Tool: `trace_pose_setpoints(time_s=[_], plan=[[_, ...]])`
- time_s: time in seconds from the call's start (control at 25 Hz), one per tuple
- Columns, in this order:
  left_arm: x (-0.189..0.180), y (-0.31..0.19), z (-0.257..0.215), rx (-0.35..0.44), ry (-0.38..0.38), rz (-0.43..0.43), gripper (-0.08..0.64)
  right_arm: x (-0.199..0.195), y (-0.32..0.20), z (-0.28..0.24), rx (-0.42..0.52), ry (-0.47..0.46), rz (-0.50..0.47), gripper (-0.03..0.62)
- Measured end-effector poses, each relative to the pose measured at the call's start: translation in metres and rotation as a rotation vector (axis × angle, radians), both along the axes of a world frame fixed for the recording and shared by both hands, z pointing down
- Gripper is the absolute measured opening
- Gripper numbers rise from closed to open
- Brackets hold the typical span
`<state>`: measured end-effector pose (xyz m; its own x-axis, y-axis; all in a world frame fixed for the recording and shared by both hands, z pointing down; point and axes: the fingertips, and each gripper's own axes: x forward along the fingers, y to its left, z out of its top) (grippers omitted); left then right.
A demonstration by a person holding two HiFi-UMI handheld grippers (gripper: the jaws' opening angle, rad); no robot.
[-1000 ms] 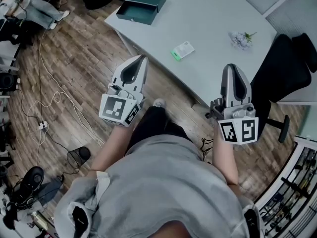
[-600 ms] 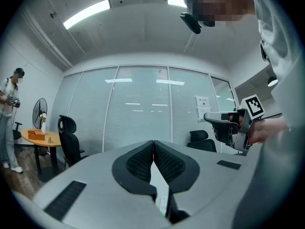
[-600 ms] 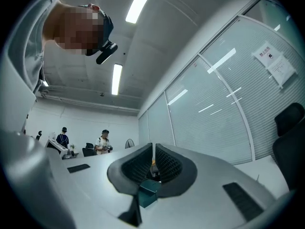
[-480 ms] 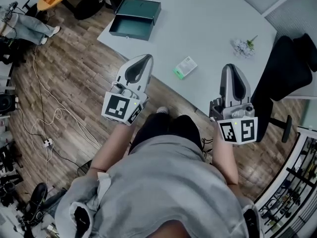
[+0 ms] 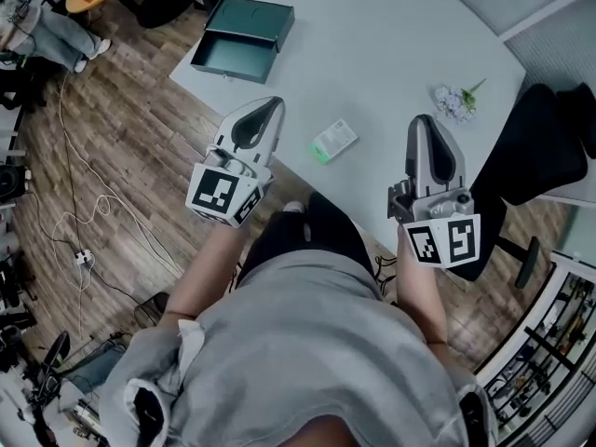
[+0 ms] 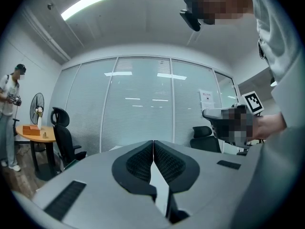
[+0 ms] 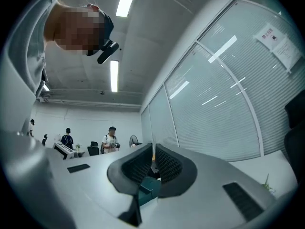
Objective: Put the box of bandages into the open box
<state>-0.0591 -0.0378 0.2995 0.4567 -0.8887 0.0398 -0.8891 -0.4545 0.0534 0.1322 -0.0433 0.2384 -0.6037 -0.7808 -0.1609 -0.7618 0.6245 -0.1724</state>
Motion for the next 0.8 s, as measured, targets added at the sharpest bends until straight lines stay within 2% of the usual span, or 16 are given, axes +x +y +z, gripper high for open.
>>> trace_pose_setpoints(time_s=[0.2,0.36,0.6,0.8], plan=[[0.023,-0.024,0.012,-0.005,0.007,-0.010,0.021,0.013,-0.024,0.013,-0.019,0.001,-0.050,0.054],[0.036,-0.040,0.032,-0.045,0.014,0.001,0.021,0.017,-0.039,0.032,-0.062,-0.002,-0.065,0.054],[0.044,-0.063,0.073,-0.147,0.008,0.075,0.021,0.004,-0.058,0.059,-0.149,-0.011,-0.062,0.054],[0.056,-0.069,0.122,-0.251,-0.032,0.171,0.021,-0.006,-0.066,0.111,-0.280,-0.012,-0.040,0.054]])
